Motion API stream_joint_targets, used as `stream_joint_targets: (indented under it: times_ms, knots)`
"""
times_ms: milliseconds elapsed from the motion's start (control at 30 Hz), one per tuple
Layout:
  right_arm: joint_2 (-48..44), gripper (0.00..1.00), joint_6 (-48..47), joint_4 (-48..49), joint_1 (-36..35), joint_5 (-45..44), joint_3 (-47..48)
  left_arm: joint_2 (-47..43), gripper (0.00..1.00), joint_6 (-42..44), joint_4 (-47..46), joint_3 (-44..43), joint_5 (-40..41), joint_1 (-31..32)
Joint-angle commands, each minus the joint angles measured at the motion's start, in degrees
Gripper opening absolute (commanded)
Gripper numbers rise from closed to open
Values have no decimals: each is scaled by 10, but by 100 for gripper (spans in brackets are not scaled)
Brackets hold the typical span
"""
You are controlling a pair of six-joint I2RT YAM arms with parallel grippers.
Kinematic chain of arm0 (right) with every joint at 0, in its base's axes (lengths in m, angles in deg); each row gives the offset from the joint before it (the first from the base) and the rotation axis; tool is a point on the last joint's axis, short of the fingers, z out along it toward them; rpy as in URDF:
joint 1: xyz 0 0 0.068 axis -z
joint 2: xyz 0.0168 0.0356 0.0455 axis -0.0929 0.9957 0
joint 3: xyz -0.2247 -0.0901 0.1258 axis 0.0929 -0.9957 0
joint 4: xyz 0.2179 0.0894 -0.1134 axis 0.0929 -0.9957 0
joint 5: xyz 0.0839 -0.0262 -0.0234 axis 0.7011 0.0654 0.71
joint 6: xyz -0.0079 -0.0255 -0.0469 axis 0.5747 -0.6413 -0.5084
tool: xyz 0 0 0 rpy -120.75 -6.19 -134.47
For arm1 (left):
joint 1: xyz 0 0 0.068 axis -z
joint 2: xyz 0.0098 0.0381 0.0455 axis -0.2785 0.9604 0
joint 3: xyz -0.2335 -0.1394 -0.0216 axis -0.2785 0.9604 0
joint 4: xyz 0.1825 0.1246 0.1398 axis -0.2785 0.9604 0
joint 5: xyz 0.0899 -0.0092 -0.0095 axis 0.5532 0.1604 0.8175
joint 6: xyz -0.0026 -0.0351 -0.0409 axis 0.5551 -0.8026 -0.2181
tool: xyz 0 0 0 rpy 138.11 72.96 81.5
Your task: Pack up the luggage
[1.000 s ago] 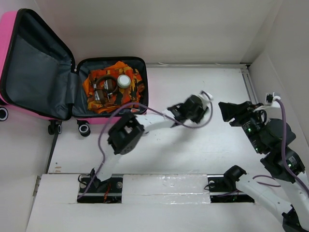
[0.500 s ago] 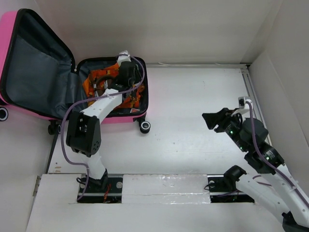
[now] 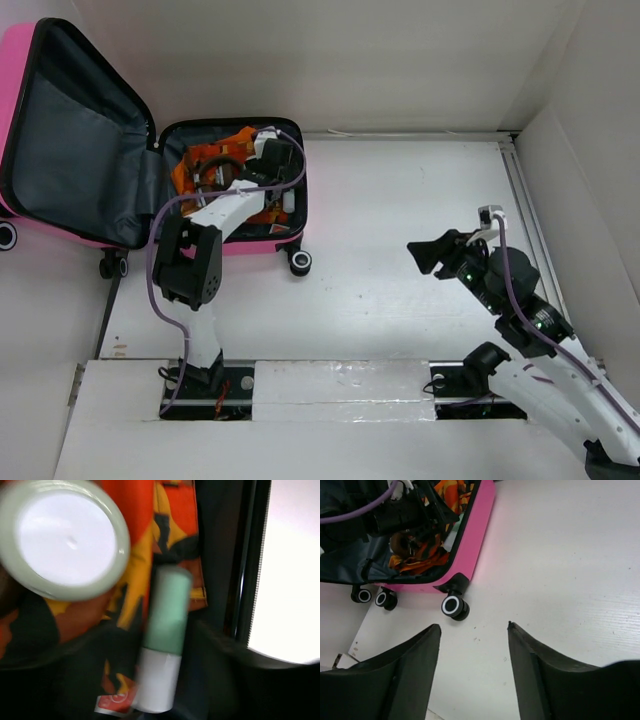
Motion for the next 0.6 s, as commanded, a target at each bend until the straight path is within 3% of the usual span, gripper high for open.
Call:
stream_joint_targets:
  times_ms: [0, 33, 100, 233, 333, 367, 400, 467, 533, 567]
  knots:
    - [-12, 64, 4, 35, -5, 8, -10, -17, 68, -6, 23, -38, 39, -12]
    - [-12, 70, 4, 35, -5, 15, -10, -25, 77, -6, 31, -38, 39, -12]
    - [-12, 75, 4, 35, -5, 20, -15, -44, 82, -6, 31, -29, 39, -12]
    - [-12, 75, 4, 63, -10, 43, -40, -137, 79, -6, 60, -21, 101, -12]
    - [-6, 52, 9, 109, -10, 83, -71, -212, 75, -14, 118, -16, 190, -23]
    - [-6, 39, 9, 120, -10, 95, -84, -231, 73, -20, 135, -16, 207, -29]
    - [8, 15, 9, 129, -16, 105, -89, -251, 72, -27, 169, -16, 219, -39]
    - [35, 1, 3, 156, -22, 138, -94, -314, 66, -59, 217, -3, 237, -90]
    - [55, 1, -6, 172, -28, 153, -101, -361, 66, -74, 223, 13, 224, -147]
    - [65, 1, -15, 172, -36, 162, -101, -409, 66, -74, 223, 23, 205, -216]
